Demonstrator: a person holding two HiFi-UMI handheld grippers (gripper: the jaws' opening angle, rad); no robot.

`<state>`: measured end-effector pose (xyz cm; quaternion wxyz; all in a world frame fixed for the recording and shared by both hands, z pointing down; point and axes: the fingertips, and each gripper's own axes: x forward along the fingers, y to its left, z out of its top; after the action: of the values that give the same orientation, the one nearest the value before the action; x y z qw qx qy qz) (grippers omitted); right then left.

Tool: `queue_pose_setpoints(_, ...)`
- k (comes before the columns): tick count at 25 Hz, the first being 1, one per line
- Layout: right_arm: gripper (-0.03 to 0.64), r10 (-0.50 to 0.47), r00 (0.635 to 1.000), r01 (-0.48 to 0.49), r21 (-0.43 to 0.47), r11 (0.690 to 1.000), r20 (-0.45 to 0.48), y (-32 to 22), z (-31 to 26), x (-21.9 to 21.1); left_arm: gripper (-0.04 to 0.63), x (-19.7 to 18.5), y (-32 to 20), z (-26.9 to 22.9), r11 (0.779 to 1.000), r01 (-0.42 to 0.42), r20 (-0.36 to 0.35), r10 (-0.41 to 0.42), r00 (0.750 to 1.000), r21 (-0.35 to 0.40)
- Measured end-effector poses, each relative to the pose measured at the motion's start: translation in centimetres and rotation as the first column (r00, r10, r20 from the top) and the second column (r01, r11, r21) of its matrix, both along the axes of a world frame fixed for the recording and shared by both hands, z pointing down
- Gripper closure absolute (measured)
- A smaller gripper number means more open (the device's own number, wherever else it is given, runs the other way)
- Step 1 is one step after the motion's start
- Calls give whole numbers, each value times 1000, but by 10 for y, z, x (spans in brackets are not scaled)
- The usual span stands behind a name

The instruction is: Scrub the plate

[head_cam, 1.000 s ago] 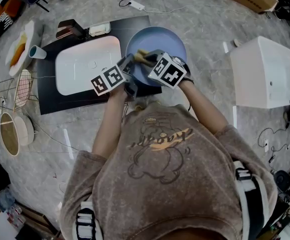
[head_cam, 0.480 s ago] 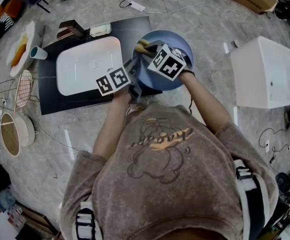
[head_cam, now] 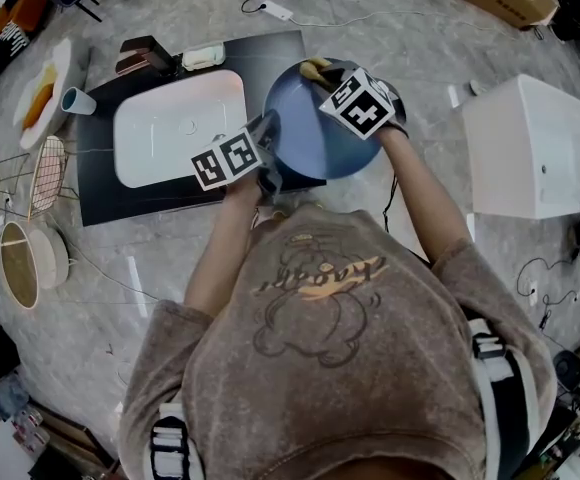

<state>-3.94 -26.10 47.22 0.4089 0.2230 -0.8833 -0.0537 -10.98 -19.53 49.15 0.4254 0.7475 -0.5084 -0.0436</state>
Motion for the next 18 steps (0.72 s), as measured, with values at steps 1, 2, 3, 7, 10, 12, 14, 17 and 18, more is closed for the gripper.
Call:
queue_pose_setpoints(1, 560, 14, 1000, -14, 1, 1000, -7, -4, 1, 4, 555, -3, -1, -1, 1000, 8, 7, -8, 1000, 3)
queue_pose_setpoints(2, 559, 27, 1000, -27, 1, 1000, -16, -7, 3, 9, 555, -6, -3, -2, 1000, 17, 13, -17, 1000, 5)
queue_pose_setpoints(3, 560, 38, 999, -38, 0, 999, -24, -10, 4, 13, 555, -9, -4, -2, 1000, 27, 19, -27, 999, 8)
queue_pose_setpoints(7, 560, 60, 997, -61, -21, 998, -48, -11, 13, 28, 555, -19, -8, -4, 998, 67, 40, -68, 997, 19)
queue_pose_setpoints(10, 560, 51, 997, -53, -37, 998, -66, -7, 23, 32, 555, -31, -12, -4, 992, 126, 41, -127, 991, 31)
queue_pose_setpoints(12, 560, 35, 996, -39, -48, 998, -80, -2, 29, 33, 555, -39, -15, -3, 986, 160, 47, -161, 986, 36)
queue_pose_setpoints(14, 560, 23, 996, -29, -62, 998, -92, 4, 35, 35, 555, -45, -16, -4, 982, 186, 55, -188, 981, 38)
queue_pose_setpoints(17, 560, 6, 995, -16, -92, 996, -101, 14, 43, 37, 554, -56, -18, -5, 973, 229, 59, -231, 971, 41)
queue_pose_setpoints(18, 560, -1, 995, -9, -104, 995, -97, 18, 45, 37, 554, -60, -19, -6, 969, 242, 58, -244, 968, 41)
